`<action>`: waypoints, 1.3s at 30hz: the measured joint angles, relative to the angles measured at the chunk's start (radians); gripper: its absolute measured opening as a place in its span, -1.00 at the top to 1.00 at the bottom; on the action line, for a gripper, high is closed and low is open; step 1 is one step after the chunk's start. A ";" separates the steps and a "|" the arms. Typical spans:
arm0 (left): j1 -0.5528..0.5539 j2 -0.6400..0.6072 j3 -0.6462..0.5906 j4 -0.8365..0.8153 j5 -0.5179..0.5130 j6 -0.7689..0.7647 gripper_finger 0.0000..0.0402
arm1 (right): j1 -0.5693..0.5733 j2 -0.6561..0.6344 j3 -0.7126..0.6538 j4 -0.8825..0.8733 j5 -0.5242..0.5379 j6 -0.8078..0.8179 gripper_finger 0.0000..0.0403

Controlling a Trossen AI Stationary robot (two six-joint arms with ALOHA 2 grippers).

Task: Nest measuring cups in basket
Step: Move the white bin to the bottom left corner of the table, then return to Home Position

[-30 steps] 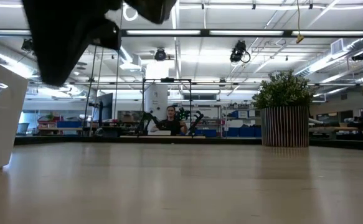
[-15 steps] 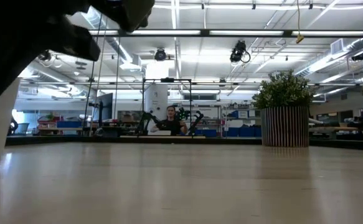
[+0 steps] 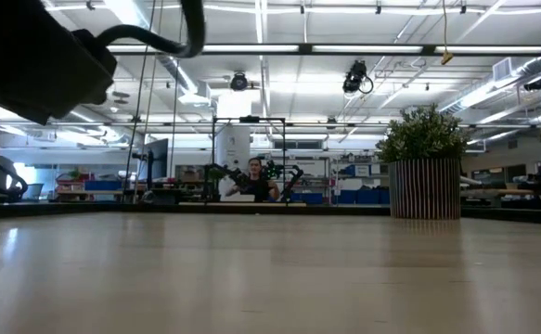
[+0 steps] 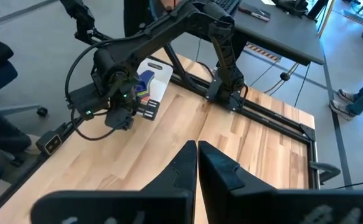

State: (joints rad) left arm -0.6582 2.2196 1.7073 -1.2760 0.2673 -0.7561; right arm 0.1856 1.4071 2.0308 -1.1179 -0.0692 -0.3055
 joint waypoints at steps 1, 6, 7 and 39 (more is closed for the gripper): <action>-0.006 0.000 0.000 -0.001 0.000 -0.004 1.00 | 0.000 0.000 0.000 0.001 0.000 0.000 0.89; -0.033 0.000 0.000 -0.002 0.020 -0.034 1.00 | 0.000 0.000 0.000 0.010 -0.001 0.000 0.89; -0.037 0.000 0.000 -0.002 0.024 -0.043 1.00 | 0.000 0.000 0.000 0.010 -0.001 0.000 0.89; 0.042 -0.906 0.000 -0.137 -0.933 -0.111 0.97 | 0.000 -0.411 0.000 -0.112 -0.005 0.299 0.89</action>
State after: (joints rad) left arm -0.6163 1.3134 1.7069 -1.4130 -0.6655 -0.8675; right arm 0.1856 0.9959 2.0312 -1.2303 -0.0742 -0.0060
